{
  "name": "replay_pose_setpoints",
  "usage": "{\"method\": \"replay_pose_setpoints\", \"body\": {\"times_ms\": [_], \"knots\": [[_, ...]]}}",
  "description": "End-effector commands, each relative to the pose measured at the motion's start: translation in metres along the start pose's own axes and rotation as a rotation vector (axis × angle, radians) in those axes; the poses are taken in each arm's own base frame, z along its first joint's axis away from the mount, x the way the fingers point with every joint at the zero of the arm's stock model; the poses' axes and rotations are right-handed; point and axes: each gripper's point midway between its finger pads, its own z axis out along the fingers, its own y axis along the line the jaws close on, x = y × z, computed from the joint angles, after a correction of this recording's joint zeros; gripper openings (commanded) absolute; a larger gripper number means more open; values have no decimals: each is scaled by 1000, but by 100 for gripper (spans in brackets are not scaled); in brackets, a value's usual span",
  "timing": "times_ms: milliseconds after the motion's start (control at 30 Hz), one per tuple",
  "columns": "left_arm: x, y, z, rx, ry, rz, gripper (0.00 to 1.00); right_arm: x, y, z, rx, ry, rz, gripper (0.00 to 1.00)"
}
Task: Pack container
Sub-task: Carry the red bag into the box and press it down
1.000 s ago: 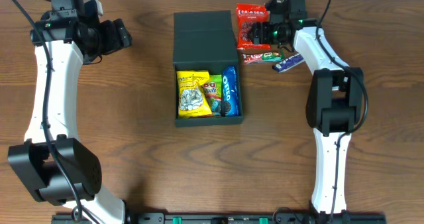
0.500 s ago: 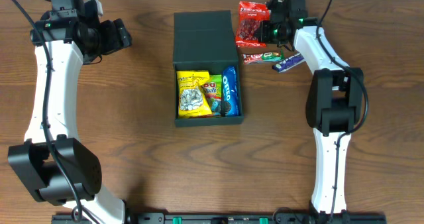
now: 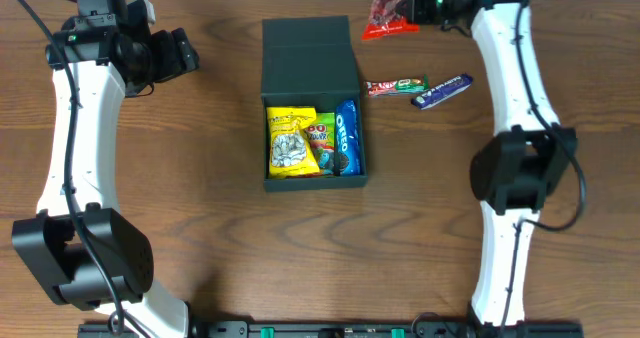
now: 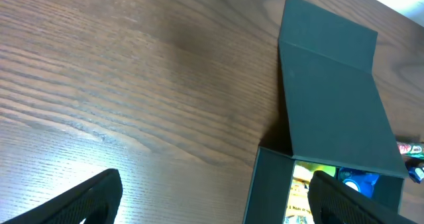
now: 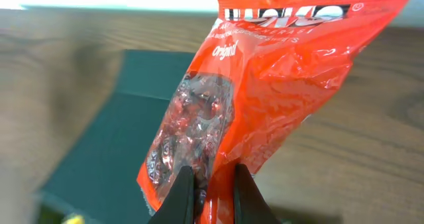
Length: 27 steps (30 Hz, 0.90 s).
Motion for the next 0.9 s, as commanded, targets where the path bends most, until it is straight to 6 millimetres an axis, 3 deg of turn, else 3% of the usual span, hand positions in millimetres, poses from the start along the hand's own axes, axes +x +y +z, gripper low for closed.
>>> {"method": "replay_pose_setpoints", "body": {"times_ms": [0,100,267,633,867], "knots": [[-7,0,-2,-8,-18,6,91,-24,44,-73,-87,-110,-72,2],[-7,0,-2,-8,-18,6,91,-13,62,-112,-91,-171,-104,2],[-7,0,-2,-8,-18,6,91,24,82,-128,-121,-207,-105,2],[-7,2,-2,-15,-19,6,91,151,188,-57,-286,104,-168,1],[-7,2,-2,-15,-18,6,91,197,189,-37,-259,236,-99,1]]}}
